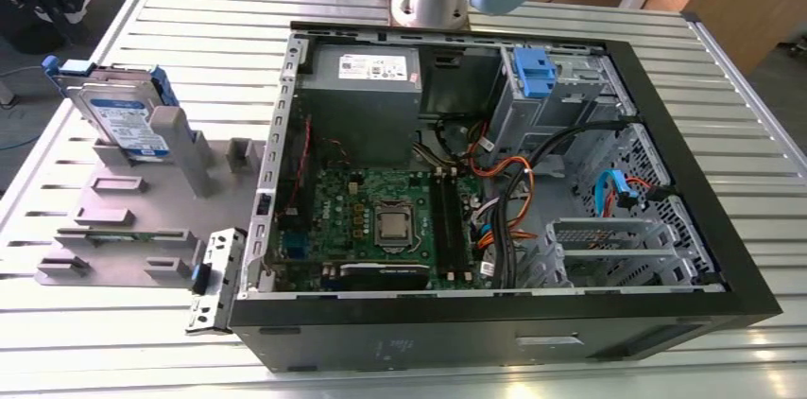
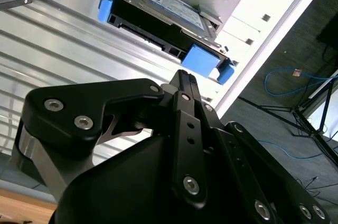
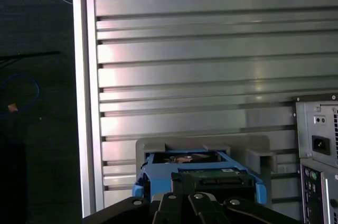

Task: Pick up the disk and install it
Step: 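Reach for the disk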

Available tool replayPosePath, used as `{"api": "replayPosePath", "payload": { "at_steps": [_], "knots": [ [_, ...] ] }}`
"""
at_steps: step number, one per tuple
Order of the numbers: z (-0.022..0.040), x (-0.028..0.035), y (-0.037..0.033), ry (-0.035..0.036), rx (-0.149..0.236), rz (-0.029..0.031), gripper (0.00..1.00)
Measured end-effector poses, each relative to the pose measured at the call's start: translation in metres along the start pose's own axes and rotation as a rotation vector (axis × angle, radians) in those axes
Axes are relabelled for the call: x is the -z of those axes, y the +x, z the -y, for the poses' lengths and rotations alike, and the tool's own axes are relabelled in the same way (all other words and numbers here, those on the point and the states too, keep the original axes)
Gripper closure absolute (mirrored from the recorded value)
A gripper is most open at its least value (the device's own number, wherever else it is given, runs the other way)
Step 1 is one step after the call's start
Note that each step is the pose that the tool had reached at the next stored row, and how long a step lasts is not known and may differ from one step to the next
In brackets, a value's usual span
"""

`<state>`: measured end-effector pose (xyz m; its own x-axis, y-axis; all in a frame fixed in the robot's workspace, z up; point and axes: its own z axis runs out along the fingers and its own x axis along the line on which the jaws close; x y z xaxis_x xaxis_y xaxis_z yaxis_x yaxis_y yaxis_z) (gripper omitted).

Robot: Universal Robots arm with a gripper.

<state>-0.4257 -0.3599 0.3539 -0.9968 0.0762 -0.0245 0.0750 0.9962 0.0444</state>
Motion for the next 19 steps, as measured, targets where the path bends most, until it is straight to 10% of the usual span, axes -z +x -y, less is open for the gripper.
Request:
{"api": "replayPosePath", "payload": {
  "at_steps": [19],
  "knots": [
    [-0.0087,-0.0053,0.0154,0.0000,0.000,-0.0001,0.89]
  ]
}}
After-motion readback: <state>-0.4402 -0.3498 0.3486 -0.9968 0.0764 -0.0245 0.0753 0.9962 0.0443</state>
